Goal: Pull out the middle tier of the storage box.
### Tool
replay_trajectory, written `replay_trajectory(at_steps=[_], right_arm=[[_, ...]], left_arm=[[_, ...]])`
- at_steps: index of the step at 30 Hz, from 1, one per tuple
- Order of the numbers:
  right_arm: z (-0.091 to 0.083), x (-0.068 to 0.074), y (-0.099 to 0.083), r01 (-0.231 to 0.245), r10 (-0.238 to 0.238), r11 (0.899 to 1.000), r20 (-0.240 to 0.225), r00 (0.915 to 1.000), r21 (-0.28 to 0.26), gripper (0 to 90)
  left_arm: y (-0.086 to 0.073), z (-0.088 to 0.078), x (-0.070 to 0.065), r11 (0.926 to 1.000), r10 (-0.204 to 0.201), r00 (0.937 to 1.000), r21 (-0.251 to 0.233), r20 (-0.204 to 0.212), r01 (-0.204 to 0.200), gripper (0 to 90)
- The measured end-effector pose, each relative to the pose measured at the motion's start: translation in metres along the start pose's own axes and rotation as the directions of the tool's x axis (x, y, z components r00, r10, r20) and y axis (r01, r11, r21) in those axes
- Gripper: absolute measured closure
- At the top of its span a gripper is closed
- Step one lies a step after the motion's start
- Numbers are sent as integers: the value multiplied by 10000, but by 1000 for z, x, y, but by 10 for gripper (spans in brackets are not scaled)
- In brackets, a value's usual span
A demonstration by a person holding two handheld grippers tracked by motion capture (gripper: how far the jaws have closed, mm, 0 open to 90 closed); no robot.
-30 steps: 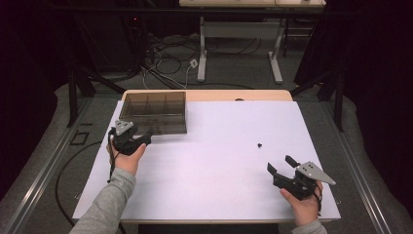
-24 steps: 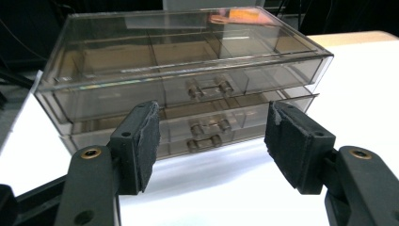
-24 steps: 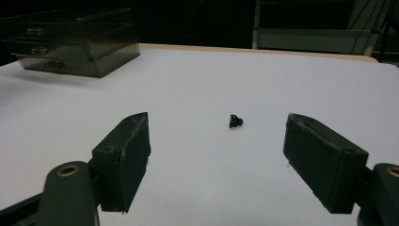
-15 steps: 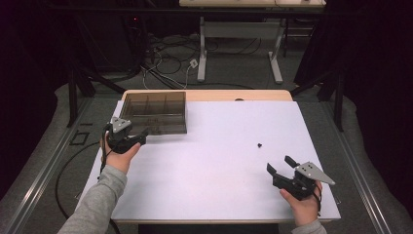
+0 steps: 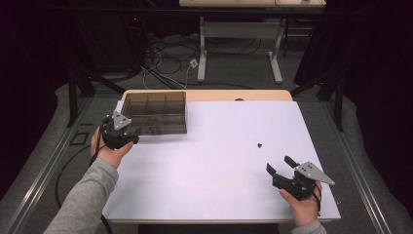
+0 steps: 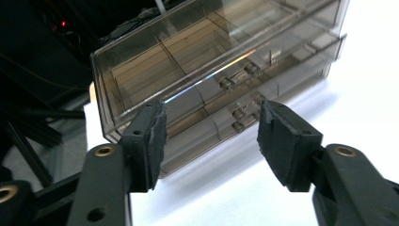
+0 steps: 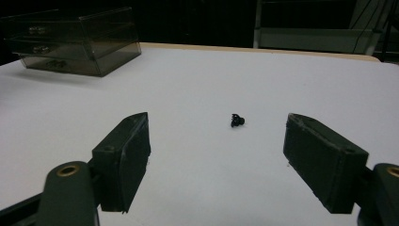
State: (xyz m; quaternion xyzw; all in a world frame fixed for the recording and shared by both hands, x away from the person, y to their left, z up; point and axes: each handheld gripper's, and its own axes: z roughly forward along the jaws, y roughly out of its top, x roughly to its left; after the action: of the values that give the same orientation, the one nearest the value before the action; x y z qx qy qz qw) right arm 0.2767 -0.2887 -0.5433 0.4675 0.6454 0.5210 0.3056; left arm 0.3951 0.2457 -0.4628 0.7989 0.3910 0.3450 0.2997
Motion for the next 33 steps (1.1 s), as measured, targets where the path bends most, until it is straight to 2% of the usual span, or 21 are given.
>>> replay_trajectory(at_steps=[2, 4, 7, 9, 10, 15, 16, 18, 19, 22, 27, 28, 29, 31, 33], right_arm=[[0, 0, 0, 20, -20, 10000, -4, 10000, -7, 231], [0, 0, 0, 28, -28, 10000, -13, 10000, 4, 231], [0, 0, 0, 23, -23, 10000, -17, 10000, -7, 231], [0, 0, 0, 28, -28, 10000, -20, 10000, 9, 231], [1, 0, 0, 40, -40, 10000, -41, 10000, -23, 231], [1, 0, -1, -46, 46, 10000, -49, 10000, 28, 231], [1, 0, -1, -35, 35, 10000, -49, 10000, 55, 231], [1, 0, -1, -81, 81, 10000, -58, 10000, 37, 231], [1, 0, -1, -82, 82, 10000, -53, 10000, 42, 231], [1, -1, -1, -74, 74, 10000, -83, 9999, 20, 231], [1, -1, -1, -107, 107, 9999, -56, 9999, 73, 231], [1, -1, -1, -101, 102, 9999, -43, 9999, 114, 231], [1, -1, -1, -96, 97, 9999, -42, 9999, 109, 231], [1, -1, -1, -105, 106, 9999, -42, 9999, 112, 231], [2, -2, -2, -34, 35, 10000, -91, 10000, 64, 231]], left_arm=[[2, 0, 2, 9988, 469, 9989, 137, -21, -468, 457], [4, 0, 3, 9944, 996, 9950, 350, 78, -998, 471], [5, 2, 4, 9837, 1743, 9847, 432, 17, -1743, 492], [6, 3, 4, 9775, 2040, 9790, 530, 64, -2040, 507], [6, 5, 4, 9741, 2205, 9754, 527, -83, -2197, 517], [7, 14, 2, 9385, 3313, 9434, 1084, -153, -3278, 530], [7, 16, 2, 9382, 3314, 9435, 1085, -70, -3288, 532], [7, 20, 2, 9290, 3545, 9351, 1153, -48, -3516, 535], [7, 23, 1, 9295, 3532, 9355, 1162, -65, -3501, 538], [7, 27, 2, 9222, 3681, 9298, 1286, -26, -3647, 545], [7, 36, 3, 9280, 3546, 9350, 1199, 56, -3527, 545], [7, 37, 3, 9263, 3595, 9332, 1202, 30, -3572, 545], [7, 38, 3, 9188, 3743, 9273, 1343, 13, -3711, 545], [6, 41, 4, 9184, 3726, 9280, 1405, 74, -3698, 547], [6, 43, 4, 9136, 3826, 9239, 1466, 58, -3792, 551]])
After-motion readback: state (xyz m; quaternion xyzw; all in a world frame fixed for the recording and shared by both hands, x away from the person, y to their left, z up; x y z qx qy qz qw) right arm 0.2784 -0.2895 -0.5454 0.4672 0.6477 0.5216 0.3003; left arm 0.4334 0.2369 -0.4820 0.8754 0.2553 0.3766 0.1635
